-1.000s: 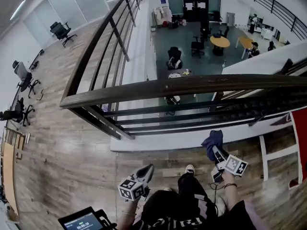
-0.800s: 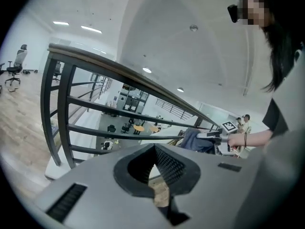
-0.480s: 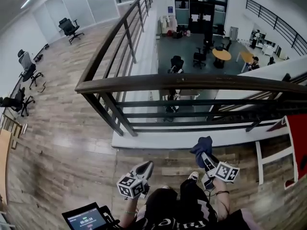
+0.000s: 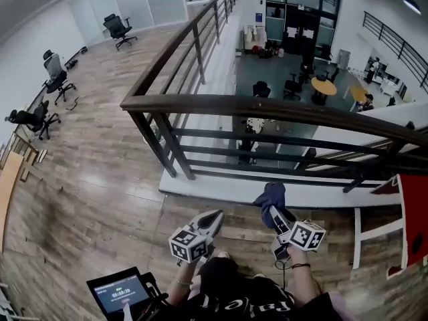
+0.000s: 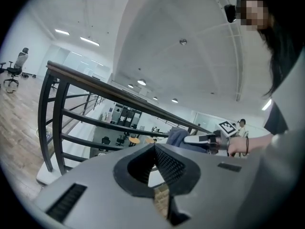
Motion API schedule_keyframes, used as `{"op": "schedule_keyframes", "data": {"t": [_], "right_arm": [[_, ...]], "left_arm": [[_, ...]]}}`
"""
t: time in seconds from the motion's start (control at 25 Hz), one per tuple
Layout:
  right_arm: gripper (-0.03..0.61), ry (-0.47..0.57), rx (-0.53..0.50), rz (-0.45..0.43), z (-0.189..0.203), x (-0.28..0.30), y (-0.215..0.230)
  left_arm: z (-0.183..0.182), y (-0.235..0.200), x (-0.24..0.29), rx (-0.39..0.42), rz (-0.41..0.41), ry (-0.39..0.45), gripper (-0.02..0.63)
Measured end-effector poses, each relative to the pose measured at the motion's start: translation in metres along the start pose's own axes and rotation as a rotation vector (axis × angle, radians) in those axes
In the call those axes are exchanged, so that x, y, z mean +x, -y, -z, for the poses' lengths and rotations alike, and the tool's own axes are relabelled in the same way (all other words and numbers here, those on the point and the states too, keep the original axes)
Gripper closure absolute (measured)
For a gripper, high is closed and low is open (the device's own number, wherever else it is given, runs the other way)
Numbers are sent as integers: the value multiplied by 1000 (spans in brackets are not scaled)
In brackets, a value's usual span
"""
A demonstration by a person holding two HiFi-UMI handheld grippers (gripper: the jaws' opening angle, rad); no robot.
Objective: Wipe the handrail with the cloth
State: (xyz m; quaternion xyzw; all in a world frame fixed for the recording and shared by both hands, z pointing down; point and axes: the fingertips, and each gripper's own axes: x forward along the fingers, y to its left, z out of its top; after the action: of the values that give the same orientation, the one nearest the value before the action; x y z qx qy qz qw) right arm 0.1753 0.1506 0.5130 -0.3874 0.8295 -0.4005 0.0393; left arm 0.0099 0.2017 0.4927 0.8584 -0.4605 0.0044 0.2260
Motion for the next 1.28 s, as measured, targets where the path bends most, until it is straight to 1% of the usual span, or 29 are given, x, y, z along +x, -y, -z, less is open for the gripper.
{"op": "schedule_keyframes", "data": {"t": [0.12, 0.24, 0.36, 0.48, 0.64, 0.84, 1.04, 1.16, 1.28], "right_arm": [[486, -13, -8, -1, 4, -30, 8], [486, -56, -41, 5, 16, -49, 11], [486, -70, -56, 7, 23, -91, 15], [486, -76, -69, -19, 29, -128, 18], [486, -131, -93, -61, 57, -142, 18], [486, -129, -74, -114, 63, -184, 17], [486, -147, -100, -157, 70, -177, 8], [486, -149, -113, -170, 71, -172, 5], [486, -134, -119, -184, 69, -170, 1]], "left_arm": [[8, 32, 9, 14, 9, 10, 614], [20, 55, 15, 12, 23, 9, 614], [36, 103, 18, 11, 54, 1, 614], [55, 144, 18, 33, 53, -18, 614], [87, 161, 11, 14, 36, -43, 614], [101, 210, 4, 38, 26, -42, 614], [96, 208, -1, 45, -1, -28, 614], [94, 202, -2, 65, -17, -24, 614], [93, 199, -4, 51, -16, -10, 614]]}}
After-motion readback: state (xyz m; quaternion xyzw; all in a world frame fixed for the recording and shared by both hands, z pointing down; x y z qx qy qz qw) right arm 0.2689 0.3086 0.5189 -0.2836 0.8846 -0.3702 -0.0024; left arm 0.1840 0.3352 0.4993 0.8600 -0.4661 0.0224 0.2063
